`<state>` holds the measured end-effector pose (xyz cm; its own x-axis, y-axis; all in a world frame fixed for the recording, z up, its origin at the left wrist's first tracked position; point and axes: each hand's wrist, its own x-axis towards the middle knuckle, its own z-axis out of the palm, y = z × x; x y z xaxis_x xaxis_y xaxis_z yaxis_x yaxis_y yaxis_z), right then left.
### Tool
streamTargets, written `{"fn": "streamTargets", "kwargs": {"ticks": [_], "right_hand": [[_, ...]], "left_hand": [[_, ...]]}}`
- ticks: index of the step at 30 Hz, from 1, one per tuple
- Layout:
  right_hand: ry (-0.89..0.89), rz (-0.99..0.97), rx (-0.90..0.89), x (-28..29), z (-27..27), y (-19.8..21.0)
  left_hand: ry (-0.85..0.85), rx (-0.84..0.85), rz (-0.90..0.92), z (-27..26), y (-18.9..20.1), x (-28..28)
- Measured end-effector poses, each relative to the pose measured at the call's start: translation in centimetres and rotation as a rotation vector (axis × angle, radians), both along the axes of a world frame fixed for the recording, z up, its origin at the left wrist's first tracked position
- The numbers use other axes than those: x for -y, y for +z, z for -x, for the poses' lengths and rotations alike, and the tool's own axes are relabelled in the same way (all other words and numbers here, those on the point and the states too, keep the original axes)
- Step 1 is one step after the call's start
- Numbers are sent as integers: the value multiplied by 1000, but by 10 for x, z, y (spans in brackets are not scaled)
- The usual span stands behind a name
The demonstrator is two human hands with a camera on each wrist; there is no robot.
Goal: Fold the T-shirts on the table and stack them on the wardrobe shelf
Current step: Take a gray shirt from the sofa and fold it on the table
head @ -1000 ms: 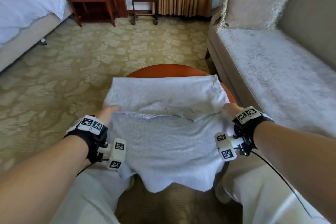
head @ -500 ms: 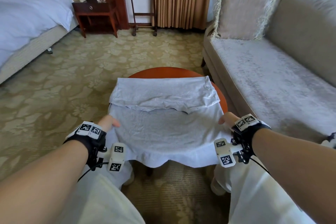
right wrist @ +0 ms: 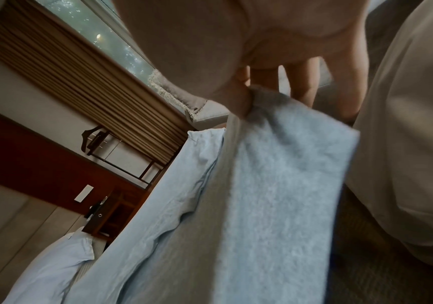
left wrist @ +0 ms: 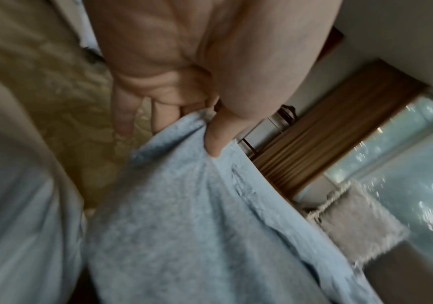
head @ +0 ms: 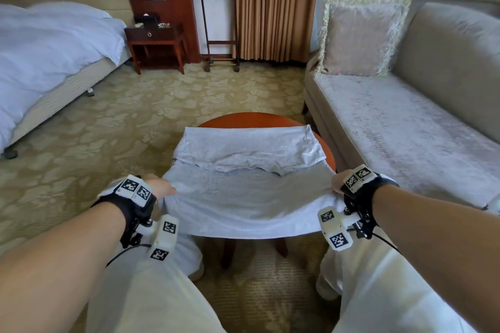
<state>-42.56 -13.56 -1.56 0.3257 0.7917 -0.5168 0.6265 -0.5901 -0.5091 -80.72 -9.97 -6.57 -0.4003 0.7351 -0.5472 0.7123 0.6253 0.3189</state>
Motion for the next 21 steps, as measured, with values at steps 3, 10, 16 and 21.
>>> {"fn": "streamTargets", "kwargs": {"ticks": [3, 10, 16, 21], "right_hand": [[101, 40, 195, 2, -1, 4], [150, 14, 137, 6, 3, 6], [64, 39, -118, 5, 0, 21], [-3, -30, -101, -17, -17, 25]], "left_hand": [[57, 27, -162, 6, -8, -2], [110, 84, -285, 4, 4, 8], [210, 351, -240, 10, 25, 13], [323, 706, -451, 15, 30, 18]]}}
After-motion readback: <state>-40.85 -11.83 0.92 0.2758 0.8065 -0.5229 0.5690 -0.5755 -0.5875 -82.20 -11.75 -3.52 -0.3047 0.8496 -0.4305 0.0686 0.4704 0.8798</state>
